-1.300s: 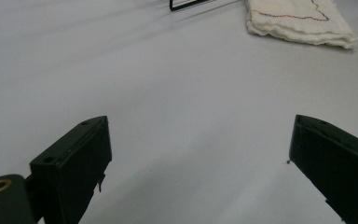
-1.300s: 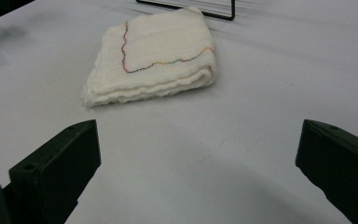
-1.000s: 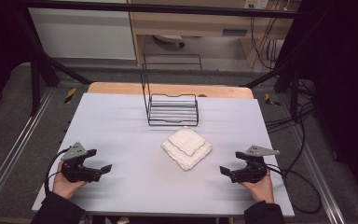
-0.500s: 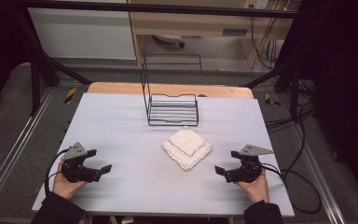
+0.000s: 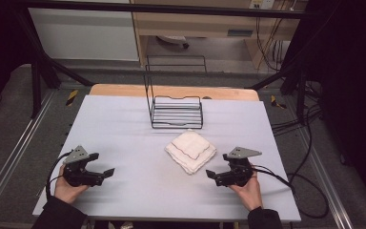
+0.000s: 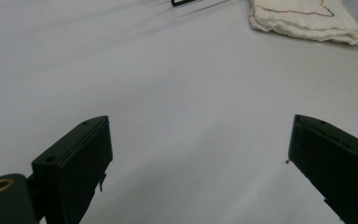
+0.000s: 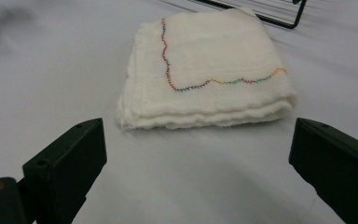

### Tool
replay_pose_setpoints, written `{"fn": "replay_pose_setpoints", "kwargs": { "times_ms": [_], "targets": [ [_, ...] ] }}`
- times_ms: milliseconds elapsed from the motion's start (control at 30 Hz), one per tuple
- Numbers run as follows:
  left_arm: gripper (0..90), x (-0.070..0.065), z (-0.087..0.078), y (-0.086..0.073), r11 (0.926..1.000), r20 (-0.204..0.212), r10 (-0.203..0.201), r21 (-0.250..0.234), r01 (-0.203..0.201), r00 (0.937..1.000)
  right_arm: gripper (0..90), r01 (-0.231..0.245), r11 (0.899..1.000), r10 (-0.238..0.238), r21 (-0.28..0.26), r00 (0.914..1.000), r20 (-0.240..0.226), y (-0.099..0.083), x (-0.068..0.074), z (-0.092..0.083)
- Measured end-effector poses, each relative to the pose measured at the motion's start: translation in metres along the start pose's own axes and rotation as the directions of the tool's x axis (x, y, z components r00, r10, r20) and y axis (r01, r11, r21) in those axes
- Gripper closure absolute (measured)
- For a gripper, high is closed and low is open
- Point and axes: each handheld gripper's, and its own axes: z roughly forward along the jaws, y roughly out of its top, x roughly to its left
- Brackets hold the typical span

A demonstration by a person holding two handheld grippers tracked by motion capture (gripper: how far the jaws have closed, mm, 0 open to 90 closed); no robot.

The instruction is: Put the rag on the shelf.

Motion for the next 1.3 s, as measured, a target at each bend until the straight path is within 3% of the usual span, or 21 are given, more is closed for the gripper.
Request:
{"fn": "replay_pose_setpoints", "kwargs": {
  "times_ms": [233,533,667,1067,1300],
  "targets": [
    [6.1,0.001,0.0,-0.001,1.0,-0.005,-0.003,0.001,0.003,1.0,10.9,0.036,0.999,-0.036,0.011,0.9993,-0.005,0.008,0.012,0.011],
    [6.3,0.0,0.0,-0.001,1.0,-0.005,-0.005,0.0,0.005,1.0,30.2,0.116,0.992,-0.114,0.039,0.9923,-0.048,0.018,0.036,0.035],
    [6.3,0.0,0.0,-0.001,1.0,-0.006,-0.005,0.001,0.005,1.0,37.1,0.125,0.991,-0.122,0.056,0.9911,-0.054,0.019,0.042,0.045],
    [6.6,0.001,0.0,-0.001,1.0,-0.005,-0.004,0.001,0.004,1.0,53.1,0.153,0.982,-0.153,0.11,0.9882,-0.013,0.019,0.044,0.069],
    [6.7,0.0,0.0,0.0,1.0,-0.007,-0.002,0.002,0.002,1.0,56.4,0.209,0.971,-0.21,0.116,0.9777,-0.004,0.018,0.045,0.071]
  ]
}}
